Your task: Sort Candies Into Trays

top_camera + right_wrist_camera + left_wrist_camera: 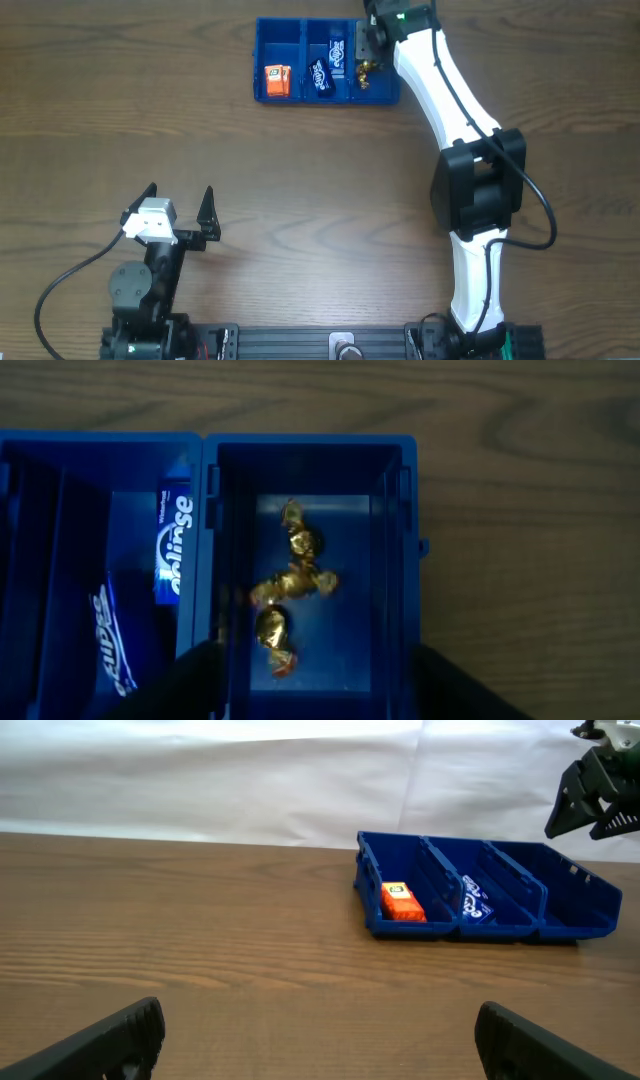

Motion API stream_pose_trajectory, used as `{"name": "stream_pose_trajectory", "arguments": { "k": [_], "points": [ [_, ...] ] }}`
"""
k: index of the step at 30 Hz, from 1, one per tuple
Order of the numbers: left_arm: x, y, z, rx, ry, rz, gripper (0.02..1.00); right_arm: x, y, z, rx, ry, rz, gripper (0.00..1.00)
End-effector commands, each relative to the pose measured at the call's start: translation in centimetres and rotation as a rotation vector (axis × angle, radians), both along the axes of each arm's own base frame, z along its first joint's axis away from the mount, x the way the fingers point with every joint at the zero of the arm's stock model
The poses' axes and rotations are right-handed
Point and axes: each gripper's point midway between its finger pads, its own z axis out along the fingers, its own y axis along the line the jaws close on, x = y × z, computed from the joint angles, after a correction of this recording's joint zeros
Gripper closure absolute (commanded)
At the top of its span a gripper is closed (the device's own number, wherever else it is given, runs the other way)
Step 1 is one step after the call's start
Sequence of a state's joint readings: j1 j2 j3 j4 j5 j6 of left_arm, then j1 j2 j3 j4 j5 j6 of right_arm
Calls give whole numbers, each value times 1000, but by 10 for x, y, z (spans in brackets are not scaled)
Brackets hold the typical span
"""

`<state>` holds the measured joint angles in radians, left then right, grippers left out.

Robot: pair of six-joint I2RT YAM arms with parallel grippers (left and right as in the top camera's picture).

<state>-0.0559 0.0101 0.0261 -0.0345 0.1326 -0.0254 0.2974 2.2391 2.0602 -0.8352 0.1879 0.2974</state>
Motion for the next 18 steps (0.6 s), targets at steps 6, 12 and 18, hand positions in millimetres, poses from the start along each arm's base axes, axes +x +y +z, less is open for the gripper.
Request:
{"name": "stream_pose_trajectory", "arguments": {
  "k": [6, 12, 18],
  "points": [
    [-1, -2, -16, 4, 46, -14, 20, -41, -44, 144, -30, -195, 3, 220],
    [-1, -2, -16, 4, 46, -14, 20, -125, -102, 197, -64, -337, -58, 172],
    [-1, -2, -16, 4, 46, -14, 20, -227, -125, 178, -46, -493, -82, 3]
  ]
}}
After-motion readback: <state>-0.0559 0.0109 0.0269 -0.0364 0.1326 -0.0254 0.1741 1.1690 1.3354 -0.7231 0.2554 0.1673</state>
